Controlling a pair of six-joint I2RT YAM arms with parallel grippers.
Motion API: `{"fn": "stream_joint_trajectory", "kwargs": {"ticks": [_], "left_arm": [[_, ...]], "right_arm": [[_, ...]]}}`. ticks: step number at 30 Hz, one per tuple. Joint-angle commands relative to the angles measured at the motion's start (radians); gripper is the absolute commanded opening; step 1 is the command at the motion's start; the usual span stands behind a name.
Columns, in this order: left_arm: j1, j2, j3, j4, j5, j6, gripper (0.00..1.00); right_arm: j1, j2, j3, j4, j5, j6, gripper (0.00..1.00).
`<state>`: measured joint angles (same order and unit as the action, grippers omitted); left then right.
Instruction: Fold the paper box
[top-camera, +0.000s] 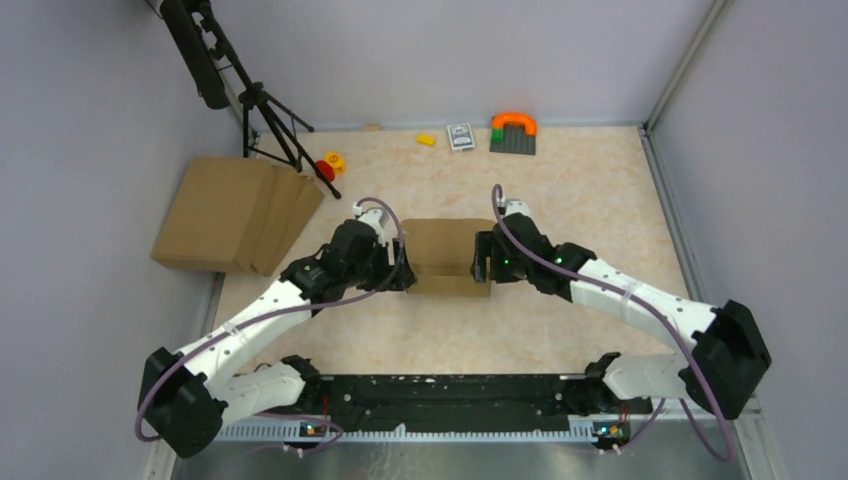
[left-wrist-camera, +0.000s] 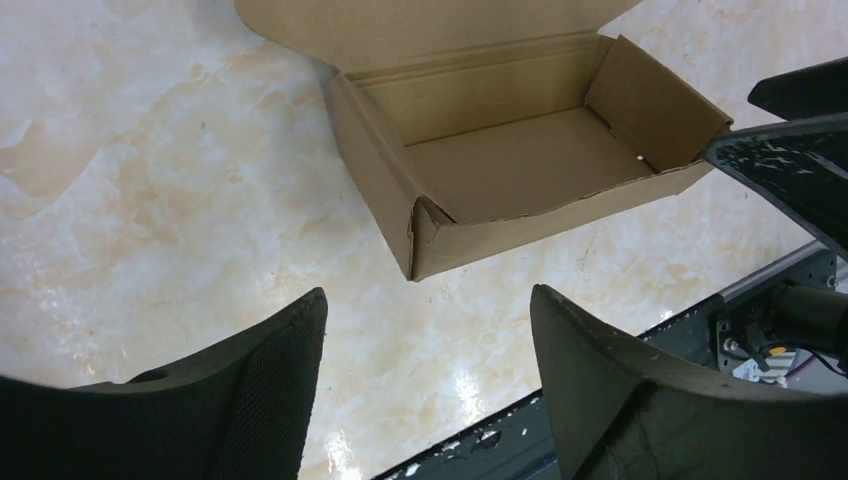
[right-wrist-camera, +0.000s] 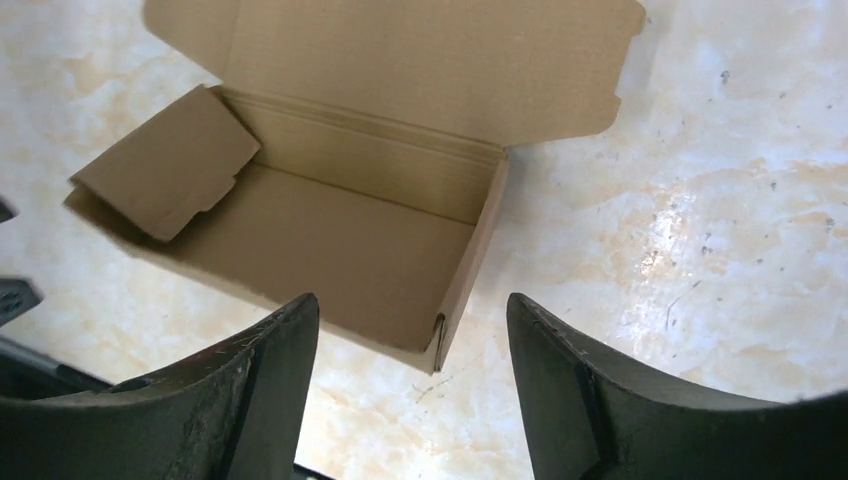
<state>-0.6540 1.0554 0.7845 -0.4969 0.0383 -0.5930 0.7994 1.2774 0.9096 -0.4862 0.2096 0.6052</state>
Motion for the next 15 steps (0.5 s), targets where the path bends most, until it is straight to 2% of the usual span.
{"fn": "stream_joint_trajectory", "kwargs": {"ticks": [1,5,11,15], "left_arm": [[0.03,-0.017,-0.045,0.163,0.143,0.058,0.74],[0.029,-0.042,-0.086,0.191,0.151,0.08,0.74],[0.039,-0.011,-0.088,0.221,0.129,0.077,0.63],[0.062,0.02,-0.084,0.24,0.143,0.07,0.64]], "right_arm": [[-0.03,-0.142,-0.113,0.205,-0.141,-0.024,0.67],[-0.038,-0.202,-0.198,0.276,-0.157,-0.047,0.64],[-0.079,-0.18,-0.221,0.301,-0.172,-0.04,0.57],[-0.105,-0.177,-0.238,0.349,-0.195,-0.032,0.56]]}}
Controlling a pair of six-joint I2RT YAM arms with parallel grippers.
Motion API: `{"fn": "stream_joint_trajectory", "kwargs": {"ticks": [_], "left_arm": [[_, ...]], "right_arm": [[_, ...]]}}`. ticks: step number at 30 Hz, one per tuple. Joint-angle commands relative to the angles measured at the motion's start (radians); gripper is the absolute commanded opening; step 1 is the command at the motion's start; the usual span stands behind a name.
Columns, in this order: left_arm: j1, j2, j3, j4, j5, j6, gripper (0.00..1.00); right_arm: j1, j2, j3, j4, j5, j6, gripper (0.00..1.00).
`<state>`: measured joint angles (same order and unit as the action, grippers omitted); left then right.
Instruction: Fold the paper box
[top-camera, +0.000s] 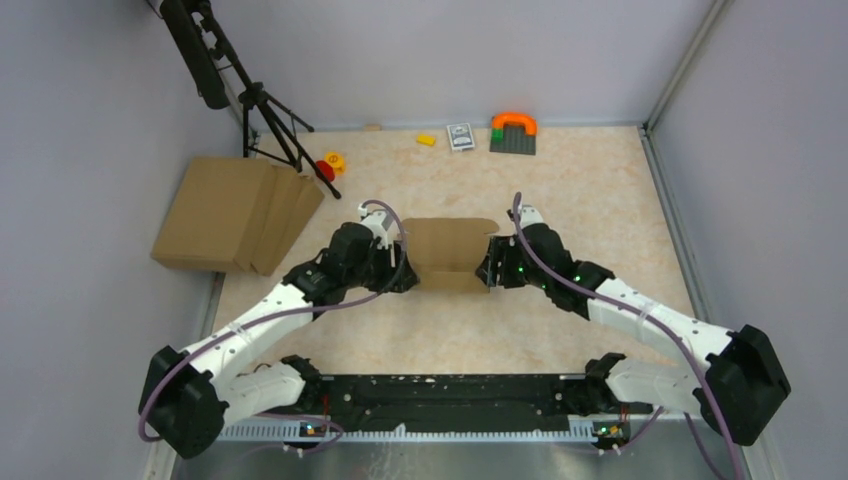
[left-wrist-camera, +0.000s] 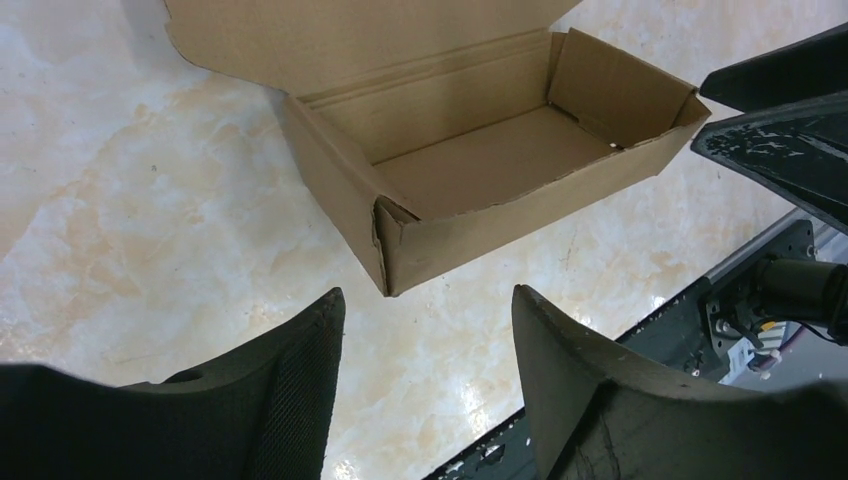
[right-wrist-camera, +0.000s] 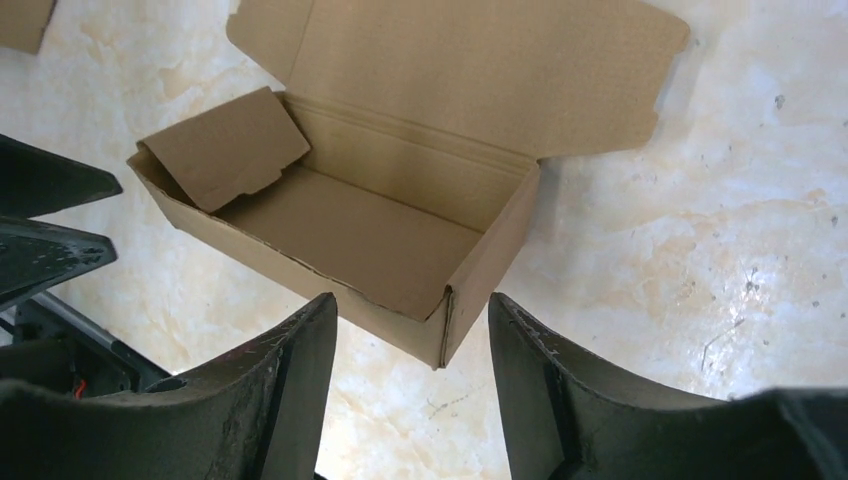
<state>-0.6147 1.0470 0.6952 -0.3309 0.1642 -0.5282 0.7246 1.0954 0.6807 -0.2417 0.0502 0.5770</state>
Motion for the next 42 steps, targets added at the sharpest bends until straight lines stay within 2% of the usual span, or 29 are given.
{"fn": "stream_joint_trajectory", "kwargs": {"ticks": [1,6,9,11,14,17,23,29,36,42], "left_arm": [[0.031,0.031,0.002,0.086,0.036,0.002,0.64],[0.07,0.051,-0.008,0.125,0.103,-0.009,0.62],[0.089,0.063,-0.014,0.14,0.12,-0.01,0.61],[0.099,0.073,-0.016,0.153,0.141,-0.009,0.59],[0.112,0.09,-0.016,0.168,0.166,-0.009,0.52],[0.122,0.103,-0.019,0.184,0.178,-0.009,0.51],[0.145,0.139,-0.022,0.22,0.21,-0.013,0.45],[0.177,0.16,-0.027,0.256,0.245,-0.016,0.42],[0.236,0.18,-0.03,0.317,0.311,-0.058,0.45],[0.251,0.24,-0.019,0.323,0.397,-0.069,0.41]], "right_arm": [[-0.039,0.007,-0.012,0.113,-0.043,-0.002,0.56],[-0.068,0.02,-0.039,0.154,-0.113,0.02,0.54],[-0.082,0.005,-0.062,0.176,-0.129,0.029,0.56],[-0.096,-0.005,-0.074,0.18,-0.136,0.033,0.6],[-0.126,-0.036,-0.1,0.204,-0.17,0.044,0.61],[-0.149,-0.058,-0.129,0.233,-0.205,0.05,0.61],[-0.168,-0.014,-0.122,0.271,-0.225,0.056,0.51],[-0.202,0.014,-0.12,0.318,-0.245,0.083,0.5],[-0.247,0.064,-0.118,0.358,-0.285,0.137,0.5],[-0.255,0.083,-0.131,0.38,-0.305,0.15,0.46]]}}
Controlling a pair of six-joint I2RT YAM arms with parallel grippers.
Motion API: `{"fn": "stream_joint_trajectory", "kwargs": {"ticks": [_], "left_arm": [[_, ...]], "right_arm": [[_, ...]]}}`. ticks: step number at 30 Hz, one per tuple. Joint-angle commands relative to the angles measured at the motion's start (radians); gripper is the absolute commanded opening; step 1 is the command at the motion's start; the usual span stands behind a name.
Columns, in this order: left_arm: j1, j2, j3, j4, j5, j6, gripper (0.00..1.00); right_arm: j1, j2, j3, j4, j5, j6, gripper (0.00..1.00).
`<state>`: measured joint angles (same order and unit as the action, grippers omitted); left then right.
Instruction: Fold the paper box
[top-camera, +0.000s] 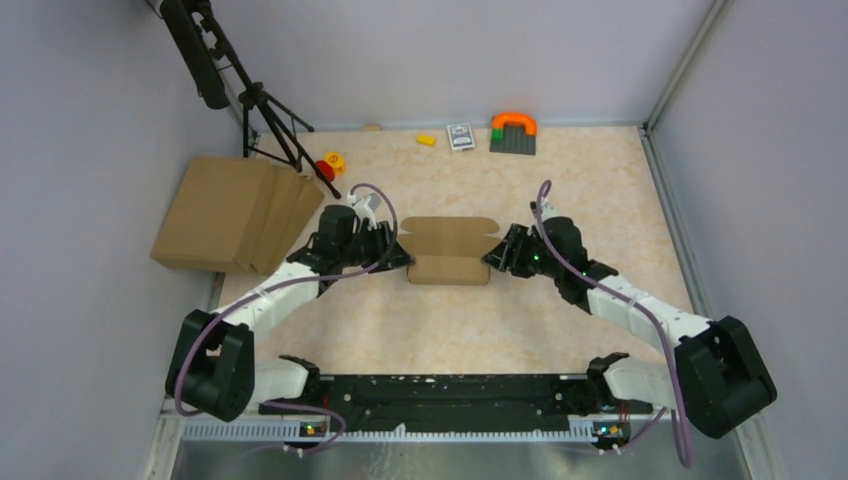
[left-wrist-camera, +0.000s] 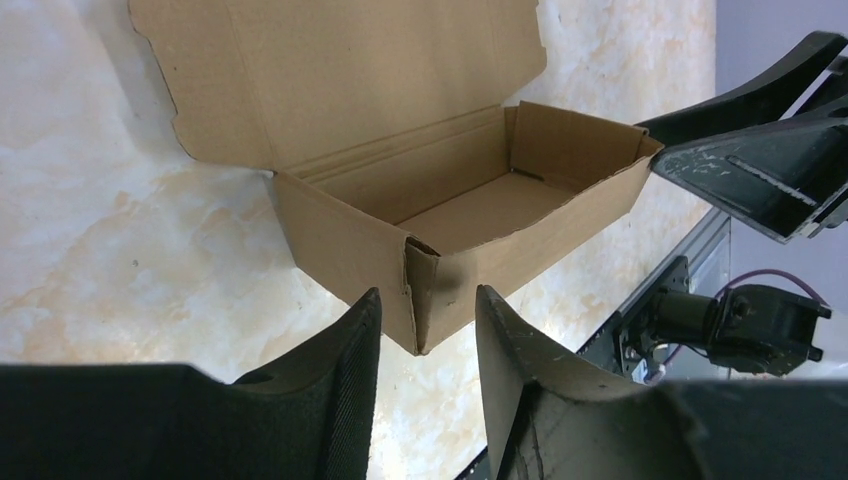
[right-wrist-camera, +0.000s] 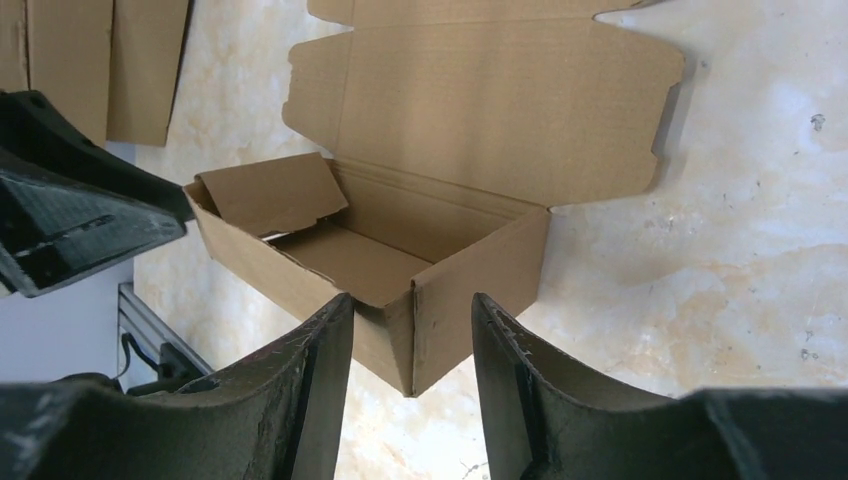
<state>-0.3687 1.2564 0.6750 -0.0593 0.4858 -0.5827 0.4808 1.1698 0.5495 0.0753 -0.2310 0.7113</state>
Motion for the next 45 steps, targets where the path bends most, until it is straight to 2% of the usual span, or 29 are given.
{"fn": "stream_joint_trajectory", "kwargs": {"ticks": [1,10,22,30,32,38,41,45], "left_arm": [[0.006,0.037,-0.001,0.052,0.076,-0.014,0.4],[0.008,0.095,0.005,0.052,0.093,-0.02,0.32],[0.011,0.122,0.011,0.052,0.098,-0.004,0.2],[0.01,0.094,0.028,0.016,0.099,0.009,0.19],[0.011,0.079,0.039,-0.011,0.089,0.014,0.22],[0.01,-0.009,0.072,-0.096,0.045,0.023,0.36],[0.012,-0.026,0.1,-0.133,0.014,0.032,0.41],[0.019,-0.007,0.144,-0.151,0.002,0.025,0.54]], "right_arm": [[-0.014,0.012,-0.001,0.066,-0.029,0.017,0.46],[-0.025,0.048,-0.002,0.085,-0.055,0.023,0.42],[-0.036,0.081,-0.019,0.104,-0.069,0.028,0.28],[-0.036,0.048,0.005,0.063,-0.073,0.019,0.3],[-0.036,0.037,0.02,0.041,-0.071,0.011,0.33],[-0.037,-0.016,0.073,-0.051,-0.037,-0.012,0.52],[-0.044,-0.037,0.111,-0.126,-0.01,-0.011,0.58],[-0.047,-0.039,0.165,-0.171,0.019,-0.015,0.6]]}}
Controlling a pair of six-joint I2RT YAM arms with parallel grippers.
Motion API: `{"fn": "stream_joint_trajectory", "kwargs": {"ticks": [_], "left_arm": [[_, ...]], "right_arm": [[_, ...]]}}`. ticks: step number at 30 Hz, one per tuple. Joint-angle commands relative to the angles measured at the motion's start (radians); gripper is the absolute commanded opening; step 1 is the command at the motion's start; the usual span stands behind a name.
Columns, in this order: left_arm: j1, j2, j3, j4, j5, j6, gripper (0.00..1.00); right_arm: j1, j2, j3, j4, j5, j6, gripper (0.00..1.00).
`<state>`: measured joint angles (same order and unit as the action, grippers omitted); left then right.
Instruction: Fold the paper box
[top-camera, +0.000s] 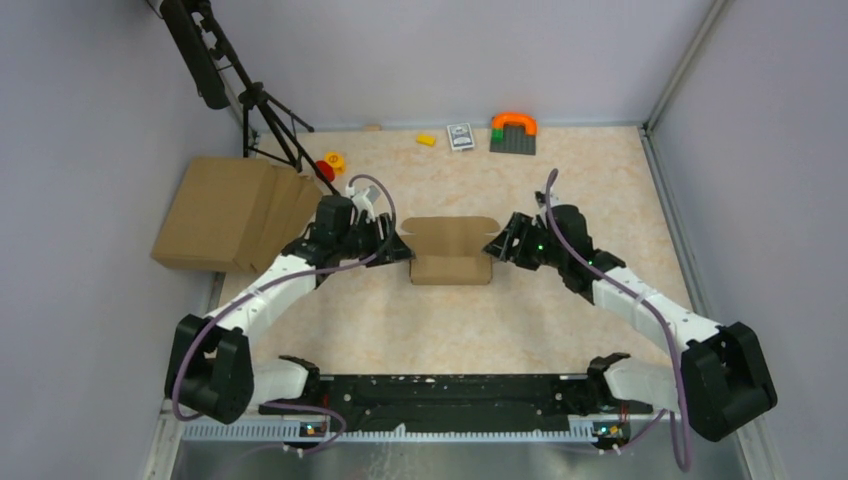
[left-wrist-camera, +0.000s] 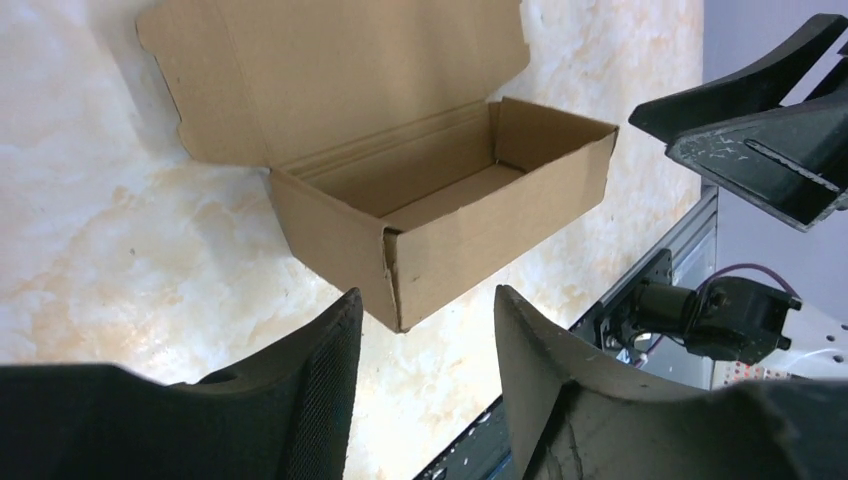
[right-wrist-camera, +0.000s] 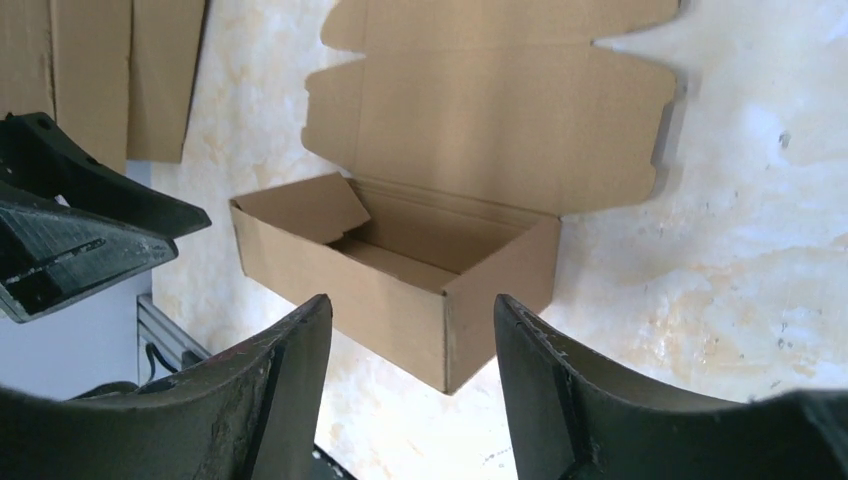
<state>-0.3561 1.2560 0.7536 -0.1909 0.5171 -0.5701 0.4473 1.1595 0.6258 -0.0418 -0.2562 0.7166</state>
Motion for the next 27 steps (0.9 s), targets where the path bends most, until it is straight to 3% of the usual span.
{"fn": "stream_joint_trajectory", "kwargs": {"ticks": [1,5,12,18,27], "left_arm": [[0.006,0.003,0.075,-0.017,-0.03,0.009,0.56],[0.005,0.072,0.135,-0.031,-0.039,0.009,0.55],[-0.004,0.18,0.213,-0.14,-0.063,0.015,0.45],[-0.036,0.136,0.169,-0.145,-0.064,0.033,0.41],[-0.078,0.011,0.058,-0.167,-0.071,0.049,0.4]], "right_arm": [[-0.013,-0.02,0.105,-0.073,0.054,-0.022,0.6],[-0.015,0.059,0.172,-0.153,0.083,-0.032,0.57],[-0.013,0.112,0.197,-0.217,0.1,-0.047,0.54],[-0.004,0.135,0.172,-0.229,0.056,-0.061,0.48],[0.042,0.038,0.119,-0.273,0.074,-0.063,0.45]]}}
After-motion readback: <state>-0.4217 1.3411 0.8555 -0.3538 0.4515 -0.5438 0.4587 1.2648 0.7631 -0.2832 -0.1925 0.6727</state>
